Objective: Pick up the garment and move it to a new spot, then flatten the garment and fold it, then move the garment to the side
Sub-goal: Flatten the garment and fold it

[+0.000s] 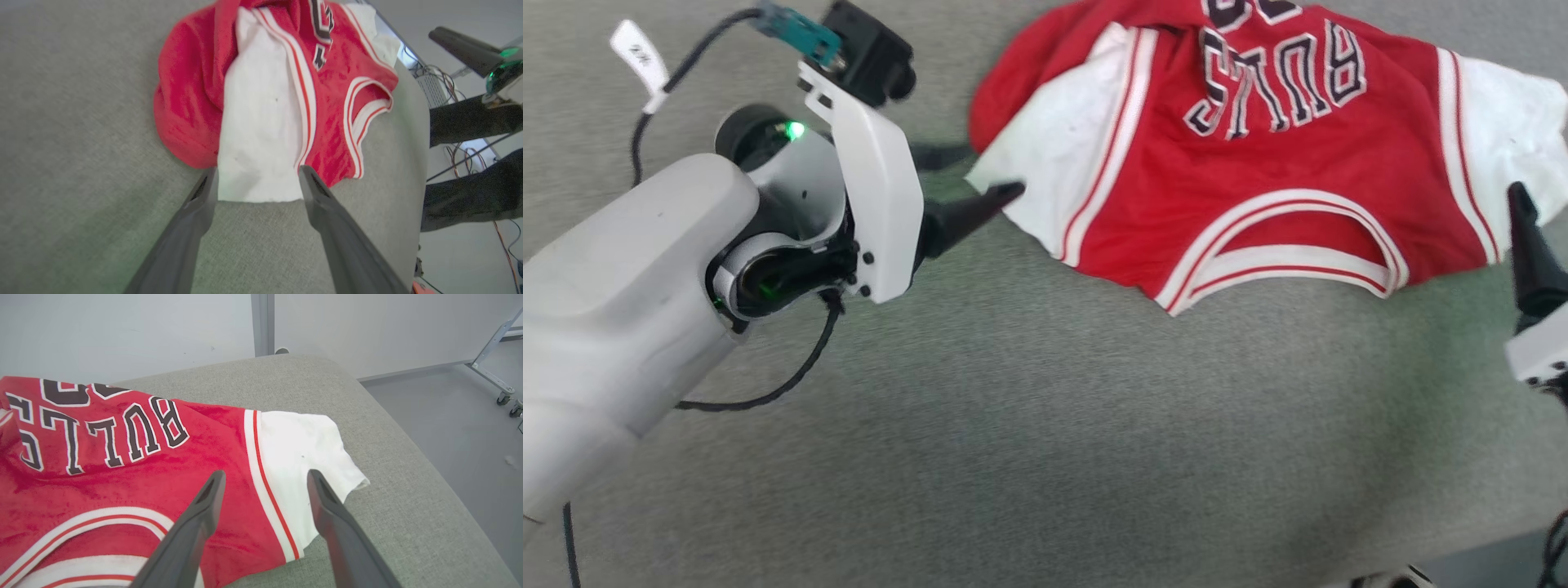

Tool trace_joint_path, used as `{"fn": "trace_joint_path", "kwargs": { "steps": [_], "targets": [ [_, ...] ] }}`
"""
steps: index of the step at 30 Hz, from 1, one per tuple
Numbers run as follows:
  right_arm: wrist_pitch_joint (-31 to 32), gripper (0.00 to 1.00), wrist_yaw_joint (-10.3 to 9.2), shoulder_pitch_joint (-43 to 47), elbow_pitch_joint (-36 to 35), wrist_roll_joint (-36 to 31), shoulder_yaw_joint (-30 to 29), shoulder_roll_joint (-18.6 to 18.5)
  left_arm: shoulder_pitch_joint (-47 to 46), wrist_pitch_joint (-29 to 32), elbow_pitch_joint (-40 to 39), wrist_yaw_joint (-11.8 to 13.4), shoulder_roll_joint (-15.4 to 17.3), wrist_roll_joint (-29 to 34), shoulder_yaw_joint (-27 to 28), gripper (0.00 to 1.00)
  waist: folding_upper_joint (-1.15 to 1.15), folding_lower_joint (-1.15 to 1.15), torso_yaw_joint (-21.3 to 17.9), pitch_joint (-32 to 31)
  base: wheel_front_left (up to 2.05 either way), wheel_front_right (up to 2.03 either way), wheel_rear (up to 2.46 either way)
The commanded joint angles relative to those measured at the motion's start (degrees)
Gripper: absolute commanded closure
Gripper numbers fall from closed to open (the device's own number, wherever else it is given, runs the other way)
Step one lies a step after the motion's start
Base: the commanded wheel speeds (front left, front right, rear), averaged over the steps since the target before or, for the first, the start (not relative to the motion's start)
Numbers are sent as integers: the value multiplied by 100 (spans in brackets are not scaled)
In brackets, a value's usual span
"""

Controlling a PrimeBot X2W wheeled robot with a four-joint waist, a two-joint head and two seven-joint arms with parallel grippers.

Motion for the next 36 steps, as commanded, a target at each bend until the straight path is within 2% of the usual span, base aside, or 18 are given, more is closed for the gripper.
{"fn": "trace_joint_path", "kwargs": {
  "steps": [1,4,9,10,11,13,14,19,23,27,33,36],
  "targets": [
    [-54,0,-1,-53,-1,-46,52,40,-101,106,54,5,41,-93,-44,0,0,0,-175,133,0,0,0],
    [-144,0,-1,-44,81,-49,204,142,-200,614,190,5,115,-463,-186,0,0,0,-305,189,0,0,0],
    [-289,0,-1,-46,185,-59,346,193,-330,879,293,5,251,-512,-313,0,0,0,-409,267,0,0,0],
    [-314,0,-1,-41,194,-60,366,205,-342,873,263,5,254,-527,-328,6,0,0,-414,280,0,0,0],
    [-327,0,-1,-45,202,-61,384,220,-327,836,256,5,250,-626,-314,47,0,0,-416,289,0,0,0],
    [-348,0,-1,-56,201,-79,396,219,-349,787,209,5,234,-744,-294,70,0,0,-403,306,0,0,0],
    [-350,0,-1,-71,194,-93,408,221,-366,767,193,5,224,-773,-295,100,0,0,-392,313,0,0,0],
    [-312,0,-1,-121,127,-156,450,144,-423,533,104,5,127,-918,-223,100,0,0,-252,280,0,0,0],
    [-171,0,-1,-82,43,-215,460,78,-357,266,-64,5,154,-1126,-90,100,0,0,6,126,0,0,0],
    [-18,0,-1,-36,-68,-279,450,-9,-83,-91,-343,5,478,-1236,59,100,0,0,356,-96,0,0,0],
    [244,0,-1,33,-212,-332,444,-110,605,-554,-762,5,1280,-1457,165,100,0,0,887,-394,0,0,0],
    [369,0,-1,53,-277,-342,483,-171,966,-698,-721,5,1628,-1410,92,100,0,0,1080,-484,0,0,0]
  ]
}}
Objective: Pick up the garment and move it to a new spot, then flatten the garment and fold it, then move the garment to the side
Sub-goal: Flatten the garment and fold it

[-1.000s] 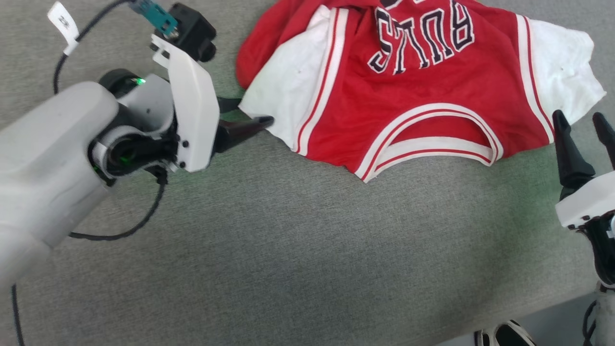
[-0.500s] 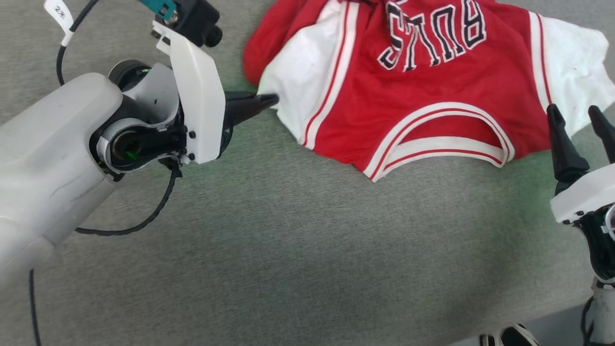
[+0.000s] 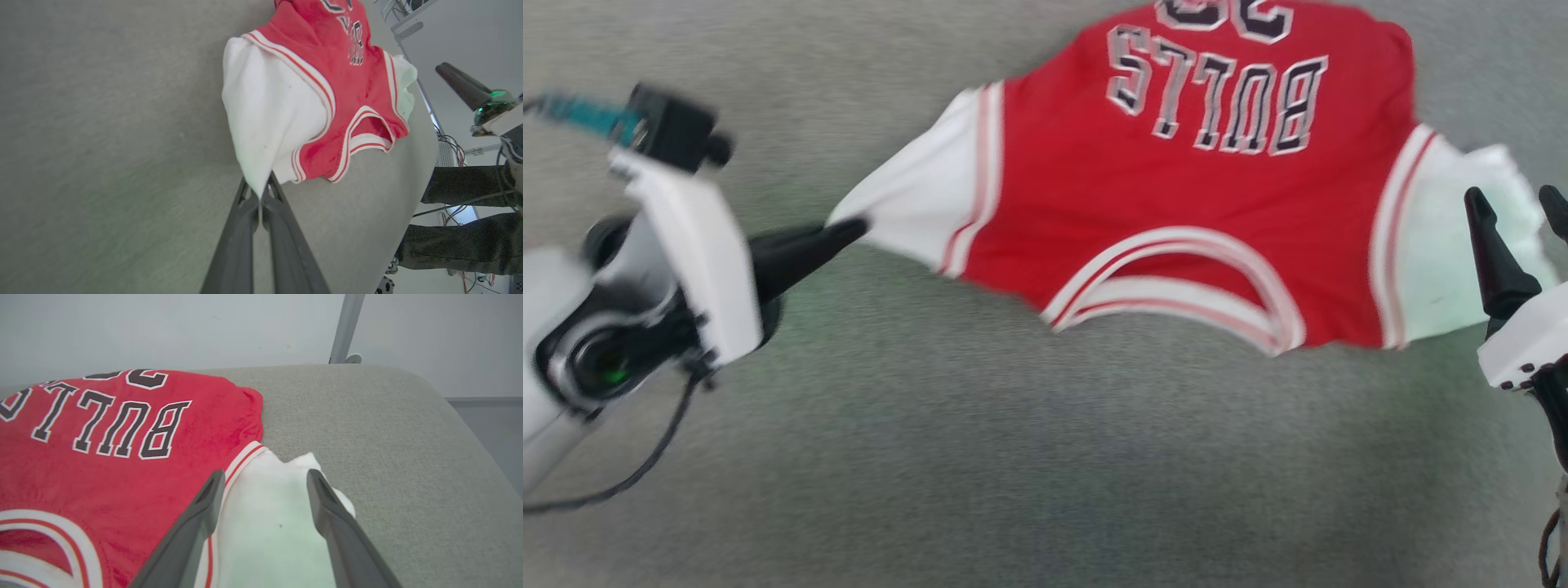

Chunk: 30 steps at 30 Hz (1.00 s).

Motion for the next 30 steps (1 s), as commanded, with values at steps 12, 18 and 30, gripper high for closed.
{"fn": "trace_joint_path", "kwargs": {
  "steps": [12,18,30],
  "targets": [
    [422,0,0,128,-249,-48,326,-224,663,-360,1580,5,-71,435,-368,100,0,0,453,-335,0,0,0],
    [587,0,0,144,-392,-88,478,-285,733,-476,1990,5,-256,508,-431,98,0,0,376,-351,0,0,0],
    [1354,0,0,578,-748,-77,1416,-1118,1153,-1980,2133,6,-200,748,-284,0,0,0,475,-523,0,0,0]
  ]
}}
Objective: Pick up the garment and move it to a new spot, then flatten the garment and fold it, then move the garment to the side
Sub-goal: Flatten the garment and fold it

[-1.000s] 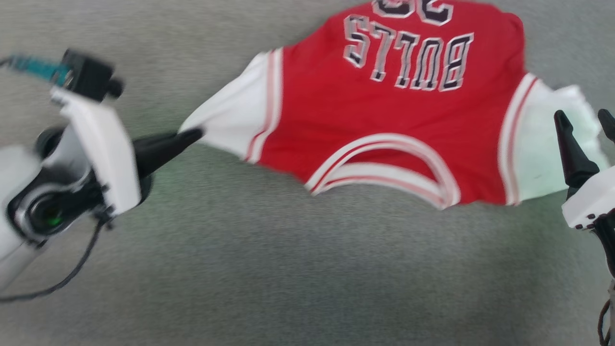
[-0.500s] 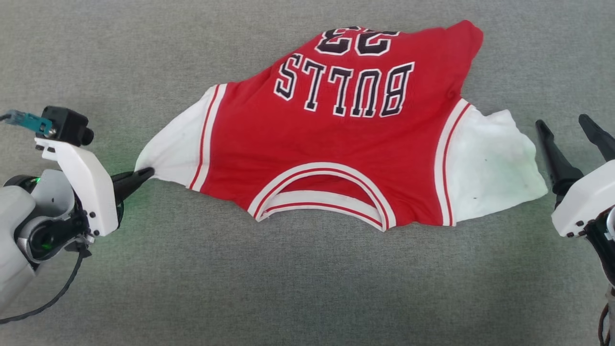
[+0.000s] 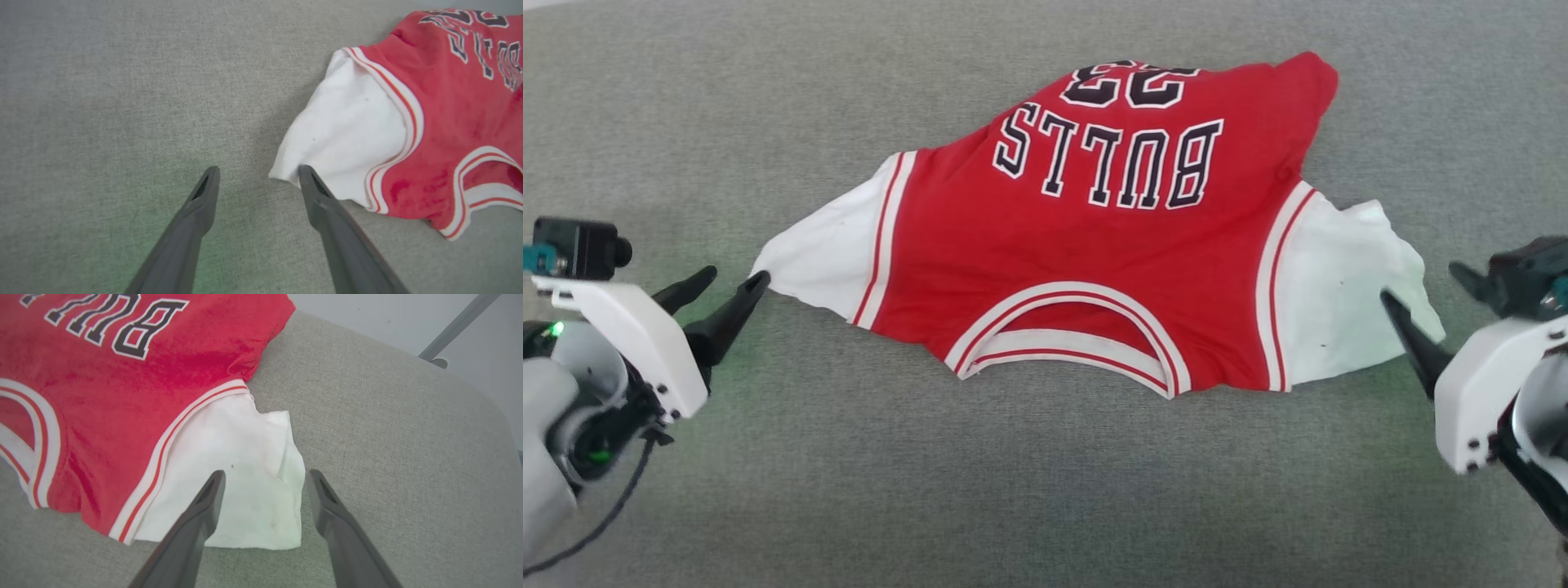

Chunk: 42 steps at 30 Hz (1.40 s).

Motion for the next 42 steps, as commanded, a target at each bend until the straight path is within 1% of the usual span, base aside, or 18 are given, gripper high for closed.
{"fn": "trace_joint_path", "kwargs": {
  "steps": [1,4,5,9,11,14,18,20,21,23,24,27,31,34,35,37,40,42],
  "targets": [
    [137,0,-2,109,-114,32,115,-152,144,-269,-38,7,-24,143,24,0,0,0,48,-15,0,0,0],
    [460,0,-2,214,-299,169,394,-493,284,-851,21,7,-40,337,39,0,0,0,118,-30,0,0,0],
    [574,0,-2,237,-345,225,464,-597,324,-999,71,50,-70,474,38,0,0,0,145,-33,0,0,0],
    [1013,0,-2,305,-422,372,858,-1011,614,-1270,112,402,-309,792,328,0,0,0,268,-39,0,0,0],
    [1196,0,-2,291,-431,449,1034,-1234,732,-1282,-58,599,-438,1055,943,0,0,0,371,-28,0,0,0],
    [1423,0,-2,264,-422,583,1180,-1479,1340,-1280,-441,910,-766,1750,1931,0,0,0,549,0,0,0,0],
    [1700,0,-2,193,-416,683,1234,-1748,2130,-1283,-1050,1235,-1264,2901,3334,0,0,0,799,85,0,0,0],
    [1808,0,-2,159,-399,740,1234,-1837,2550,-1282,-1363,1316,-1588,3529,3827,0,0,0,920,138,0,0,0],
    [1808,0,-2,159,-399,740,1234,-1837,2550,-1282,-1363,1316,-1588,3529,3827,0,0,0,920,138,0,0,0],
    [1913,0,-2,117,-381,781,1278,-1942,2918,-1283,-1636,1280,-1924,4019,4390,0,0,0,1032,198,0,0,0],
    [2025,0,-2,123,-335,835,1325,-2009,3221,-1284,-1845,1185,-2242,4496,4828,0,0,0,1135,249,0,0,0],
    [2092,0,-2,134,-230,870,1385,-2042,3597,-1283,-2014,931,-2779,4929,5458,0,0,0,1250,319,0,0,0],
    [2033,0,-7,150,52,773,1406,-2017,3896,-1284,-2027,507,-3306,5414,6062,0,0,0,1353,377,0,0,0],
    [2012,0,-16,202,279,720,1453,-1960,4008,-1284,-1963,276,-3585,5673,6384,0,0,0,1390,383,0,0,0],
    [1989,37,-17,206,326,702,1453,-1944,4020,-1284,-1939,222,-3635,5752,6454,0,0,0,1395,383,0,0,0],
    [1992,99,-17,220,434,742,1440,-1901,3995,-1284,-1915,130,-3709,5896,6598,0,0,0,1390,377,0,0,0],
    [1965,100,-16,236,506,763,1409,-1835,3930,-1284,-1935,42,-3728,6019,6713,0,0,0,1354,355,0,0,0],
    [1928,100,-15,241,505,766,1378,-1795,3869,-1284,-1971,13,-3637,6103,6703,0,0,0,1312,334,0,0,0]
  ]
}}
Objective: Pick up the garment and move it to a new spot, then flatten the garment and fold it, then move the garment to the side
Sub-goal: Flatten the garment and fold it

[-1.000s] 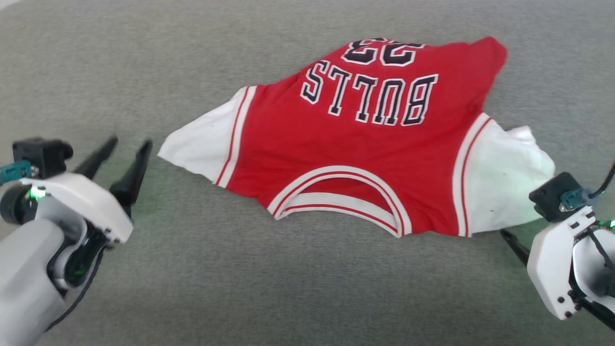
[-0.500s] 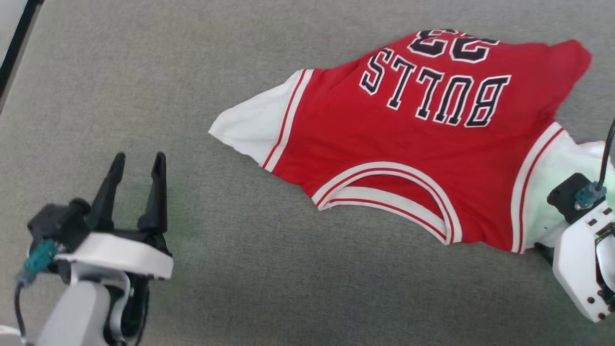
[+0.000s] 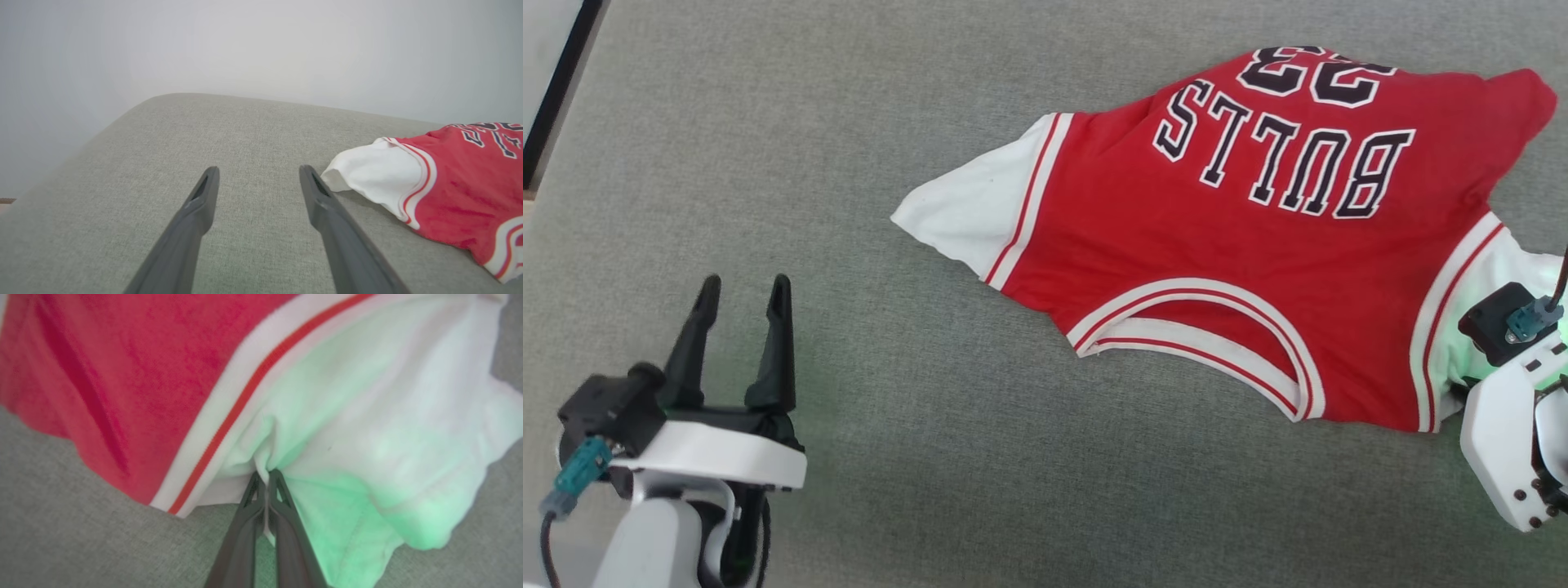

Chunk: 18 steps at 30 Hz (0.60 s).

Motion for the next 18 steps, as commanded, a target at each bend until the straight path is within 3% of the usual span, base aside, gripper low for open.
{"fn": "trace_joint_path", "kwargs": {
  "steps": [1,5,9,13,18],
  "targets": [
    [59,100,-31,178,318,-34,128,63,-97,-28,-35,-34,75,67,-36,0,0,0,-34,-20,0,0,0],
    [-26,100,-30,190,234,-62,84,173,-426,-29,-180,-35,735,-122,-726,0,0,0,-131,-57,0,0,0],
    [-58,100,-17,146,116,-137,191,200,-1001,315,-343,-29,1669,-974,-1793,0,0,0,-246,-65,0,0,0],
    [-36,100,-16,76,44,-164,284,271,-1707,1305,-575,-21,2642,-2211,-2933,0,0,0,-354,-15,0,0,0],
    [-38,100,-16,-48,-16,-197,380,318,-2650,2655,-808,-26,3322,-3630,-4137,0,0,0,-466,114,0,0,0]
  ]
}}
